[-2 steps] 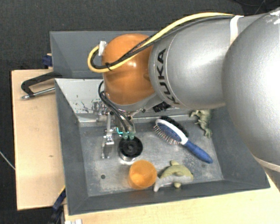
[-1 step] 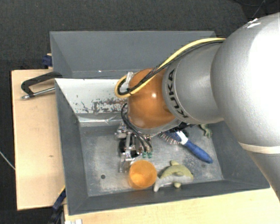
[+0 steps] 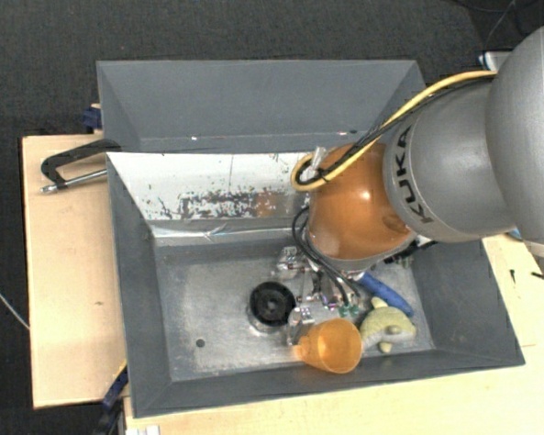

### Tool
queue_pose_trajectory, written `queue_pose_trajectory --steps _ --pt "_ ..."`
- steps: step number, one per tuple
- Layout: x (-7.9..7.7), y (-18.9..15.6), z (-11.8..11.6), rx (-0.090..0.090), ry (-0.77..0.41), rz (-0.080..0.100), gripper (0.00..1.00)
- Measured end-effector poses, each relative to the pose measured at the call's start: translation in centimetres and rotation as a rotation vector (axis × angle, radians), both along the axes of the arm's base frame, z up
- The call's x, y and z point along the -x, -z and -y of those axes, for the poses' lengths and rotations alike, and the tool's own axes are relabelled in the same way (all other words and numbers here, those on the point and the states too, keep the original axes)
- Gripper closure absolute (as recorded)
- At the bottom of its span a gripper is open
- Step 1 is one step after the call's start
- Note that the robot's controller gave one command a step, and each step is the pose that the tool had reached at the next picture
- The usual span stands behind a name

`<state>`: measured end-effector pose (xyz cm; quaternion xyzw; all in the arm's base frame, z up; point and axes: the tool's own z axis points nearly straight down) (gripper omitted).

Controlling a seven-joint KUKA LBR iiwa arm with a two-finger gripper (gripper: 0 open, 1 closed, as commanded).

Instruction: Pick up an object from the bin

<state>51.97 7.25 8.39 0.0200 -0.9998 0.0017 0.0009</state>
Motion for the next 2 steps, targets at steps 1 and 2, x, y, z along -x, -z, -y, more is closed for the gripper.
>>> queue_pose_trajectory --steps 1,2 --pt "0.0 0.0 -0.5 -0.005 -0.005 0.001 1.00" --pt "0.4 -20.4 -0.8 -0.006 -0.044 0.017 1.00"
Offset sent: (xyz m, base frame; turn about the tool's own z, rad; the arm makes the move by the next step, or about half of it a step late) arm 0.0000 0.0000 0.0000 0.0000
